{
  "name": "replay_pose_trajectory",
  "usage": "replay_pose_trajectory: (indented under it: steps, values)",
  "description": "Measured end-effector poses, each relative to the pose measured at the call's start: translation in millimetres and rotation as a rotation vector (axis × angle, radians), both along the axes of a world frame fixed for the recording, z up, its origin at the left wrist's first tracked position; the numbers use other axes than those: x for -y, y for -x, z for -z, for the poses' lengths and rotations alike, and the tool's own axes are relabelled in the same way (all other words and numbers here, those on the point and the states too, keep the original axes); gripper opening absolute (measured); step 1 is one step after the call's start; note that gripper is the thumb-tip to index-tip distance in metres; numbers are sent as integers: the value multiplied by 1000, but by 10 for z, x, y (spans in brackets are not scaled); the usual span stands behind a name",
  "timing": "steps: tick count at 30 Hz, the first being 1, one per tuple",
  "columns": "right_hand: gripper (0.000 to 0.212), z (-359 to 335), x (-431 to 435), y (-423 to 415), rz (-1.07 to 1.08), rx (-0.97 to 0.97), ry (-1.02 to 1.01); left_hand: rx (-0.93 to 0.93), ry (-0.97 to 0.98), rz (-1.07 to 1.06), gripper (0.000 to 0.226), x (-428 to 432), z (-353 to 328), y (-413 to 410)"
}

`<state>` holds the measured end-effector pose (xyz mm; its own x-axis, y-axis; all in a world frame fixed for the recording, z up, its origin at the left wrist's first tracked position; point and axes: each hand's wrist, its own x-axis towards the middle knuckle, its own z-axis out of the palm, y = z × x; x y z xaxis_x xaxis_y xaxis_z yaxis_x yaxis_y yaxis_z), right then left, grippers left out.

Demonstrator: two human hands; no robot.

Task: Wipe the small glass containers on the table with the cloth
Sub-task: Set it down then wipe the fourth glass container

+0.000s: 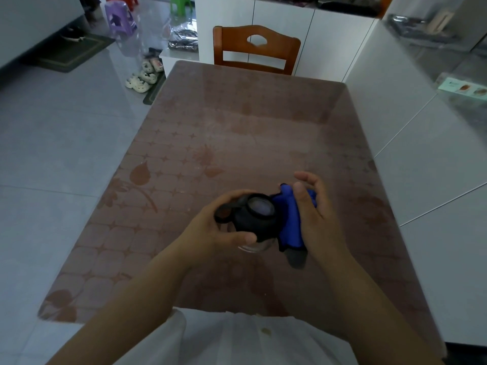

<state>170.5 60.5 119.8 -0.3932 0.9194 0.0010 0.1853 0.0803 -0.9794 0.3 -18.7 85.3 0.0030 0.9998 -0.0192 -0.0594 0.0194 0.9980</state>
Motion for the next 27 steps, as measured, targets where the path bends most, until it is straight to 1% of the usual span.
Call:
replay_pose_trajectory:
  steps: [3,5,8,10,13,16,18,20,21,22,24,27]
  values:
    - [21,32,139,116,-33,-94,36,82,3,3,73,-14,-37,-42]
    - [19,20,148,153,-4,-131,55,107,15,11,71,-30,-22,-60]
    - [14,19,48,132,31,-126,116,160,8,39,53,-45,7,-65]
    - [11,53,-7,107,54,-91,120,221,-15,26,47,-67,28,-90]
    - [18,15,20,91,165,-93,62,278,-21,-43,60,-99,64,-124]
    - [30,-79,119,85,229,-167,9,249,38,-126,79,-133,101,-118]
    - [33,-130,203,132,207,-172,-50,212,60,-166,83,-148,128,-125]
    - [26,-133,265,219,144,-159,-101,188,64,-195,87,-152,135,-163]
    - [27,-114,283,262,102,-142,-110,182,68,-203,91,-155,136,-186]
    - [32,-92,294,297,70,-120,-120,186,72,-201,93,-152,128,-206]
    - [40,-46,296,331,65,-84,-145,195,67,-176,92,-140,105,-224]
    - [38,-33,268,310,99,-113,-103,191,66,-130,86,-120,77,-190]
